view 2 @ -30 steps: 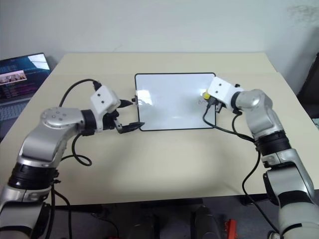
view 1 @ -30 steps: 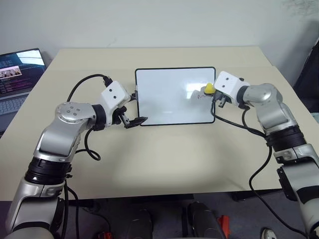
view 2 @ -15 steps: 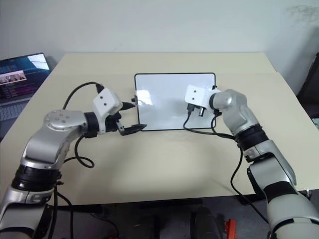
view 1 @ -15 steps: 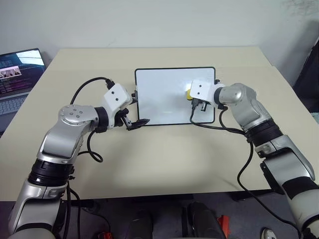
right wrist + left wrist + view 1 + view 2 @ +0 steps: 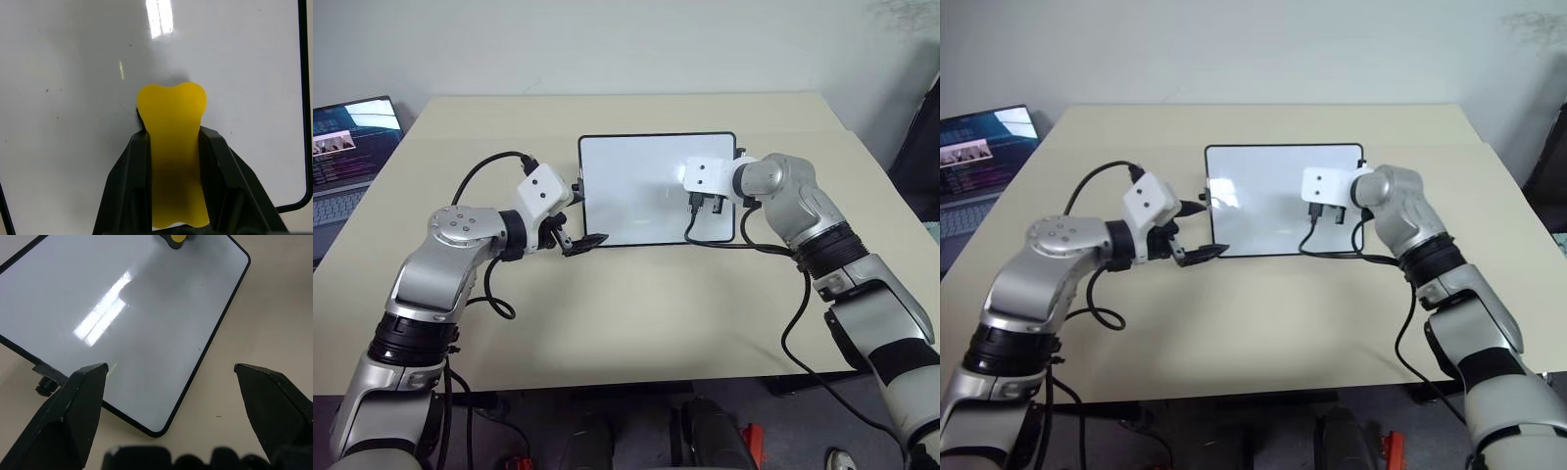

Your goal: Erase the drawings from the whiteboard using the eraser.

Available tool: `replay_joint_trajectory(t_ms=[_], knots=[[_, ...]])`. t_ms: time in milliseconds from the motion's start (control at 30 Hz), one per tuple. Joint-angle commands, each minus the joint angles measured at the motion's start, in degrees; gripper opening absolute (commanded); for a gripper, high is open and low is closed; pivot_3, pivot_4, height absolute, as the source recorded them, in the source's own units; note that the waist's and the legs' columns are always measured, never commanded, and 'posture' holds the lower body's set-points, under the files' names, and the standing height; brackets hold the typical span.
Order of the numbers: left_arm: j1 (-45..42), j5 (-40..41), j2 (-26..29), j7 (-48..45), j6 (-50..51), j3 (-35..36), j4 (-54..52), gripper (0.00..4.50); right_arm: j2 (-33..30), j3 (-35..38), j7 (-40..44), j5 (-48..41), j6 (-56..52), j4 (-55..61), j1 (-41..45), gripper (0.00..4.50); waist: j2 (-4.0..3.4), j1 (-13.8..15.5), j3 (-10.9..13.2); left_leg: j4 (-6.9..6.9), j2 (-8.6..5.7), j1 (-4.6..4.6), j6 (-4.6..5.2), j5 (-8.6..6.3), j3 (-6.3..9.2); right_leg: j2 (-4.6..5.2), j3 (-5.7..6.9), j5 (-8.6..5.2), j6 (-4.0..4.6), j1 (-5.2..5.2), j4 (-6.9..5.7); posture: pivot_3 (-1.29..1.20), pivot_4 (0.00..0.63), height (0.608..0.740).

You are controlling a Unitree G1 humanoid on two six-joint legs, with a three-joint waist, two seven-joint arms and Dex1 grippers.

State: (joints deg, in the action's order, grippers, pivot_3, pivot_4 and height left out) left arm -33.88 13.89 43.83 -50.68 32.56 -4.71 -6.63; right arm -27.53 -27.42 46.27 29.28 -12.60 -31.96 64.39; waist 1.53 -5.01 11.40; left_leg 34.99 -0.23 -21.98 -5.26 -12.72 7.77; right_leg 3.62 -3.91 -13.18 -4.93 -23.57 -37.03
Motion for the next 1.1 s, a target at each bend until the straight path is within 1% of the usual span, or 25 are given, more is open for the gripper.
replay_joint_trajectory(t_ms=[33,433,533,667,800,900,967,1100], knots=[[-1.0,0.4,0.5,0.1,-0.1,1.9,-2.0,4.50,-2.6,-0.7,-0.3,3.0,-0.5,-2.5,0.2,0.96,0.01,0.1,0.0,0.01,0.00,0.03,0.00,0.00,0.00,0.00,0.00,0.00,0.00,0.04,0.00,0.00,0.150,0.740],[-0.9,0.5,0.5,0.1,-0.1,2.0,-1.9,4.50,-11.6,1.3,-0.4,3.5,-1.0,-2.4,-4.8,0.96,0.09,0.2,-0.1,0.18,-0.02,0.22,0.01,0.02,0.00,0.00,-0.02,-0.05,-0.20,0.30,0.00,0.00,0.150,0.740],[-1.0,0.4,0.3,0.1,-0.2,1.9,-1.8,4.50,-11.4,1.6,-0.5,3.4,-1.2,-1.9,-4.7,0.96,0.09,0.3,0.0,0.18,-0.02,0.20,0.01,0.02,0.01,0.00,-0.02,-0.05,-0.22,0.30,0.01,0.00,0.150,0.740],[-1.5,0.3,0.1,0.1,-0.4,1.7,-1.4,4.50,-8.0,1.8,-1.0,3.0,-1.2,-1.8,-2.9,0.96,0.04,-0.4,0.0,0.13,0.00,0.09,0.01,0.02,-0.04,0.00,-0.06,0.05,-0.04,0.12,0.02,0.00,0.150,0.740],[-1.3,0.3,0.1,0.1,-0.2,1.9,-1.7,4.50,-6.3,1.8,-1.3,3.5,-1.4,-2.1,-1.5,0.96,0.03,-0.8,0.0,0.02,0.01,0.06,0.01,0.02,-0.04,-0.02,-0.06,0.05,-0.02,0.03,0.00,0.00,0.150,0.740],[-0.5,0.5,0.5,0.2,0.0,2.3,-2.4,4.50,-6.9,2.3,-0.8,4.1,-2.0,-0.1,-0.1,0.96,0.02,-0.6,0.0,0.01,-0.02,-0.05,0.01,0.00,-0.02,0.00,-0.05,0.05,-0.03,0.00,0.09,0.00,0.150,0.740],[-0.3,0.4,0.6,0.3,0.1,2.4,-2.6,4.50,-7.8,3.3,1.6,3.1,-2.6,4.2,-0.1,0.96,0.00,-0.6,0.0,0.00,-0.02,-0.12,0.01,0.00,-0.03,0.00,-0.05,0.05,-0.03,-0.09,0.09,0.00,0.150,0.740],[0.1,0.5,0.5,0.5,0.2,2.6,-3.1,4.50,-11.9,4.0,6.0,3.5,-4.5,12.7,-3.4,0.96,-0.03,-0.6,0.0,0.00,-0.01,-0.70,-0.01,0.01,-0.02,0.00,-0.04,0.05,-0.01,-0.70,-0.05,0.00,0.150,0.740]])
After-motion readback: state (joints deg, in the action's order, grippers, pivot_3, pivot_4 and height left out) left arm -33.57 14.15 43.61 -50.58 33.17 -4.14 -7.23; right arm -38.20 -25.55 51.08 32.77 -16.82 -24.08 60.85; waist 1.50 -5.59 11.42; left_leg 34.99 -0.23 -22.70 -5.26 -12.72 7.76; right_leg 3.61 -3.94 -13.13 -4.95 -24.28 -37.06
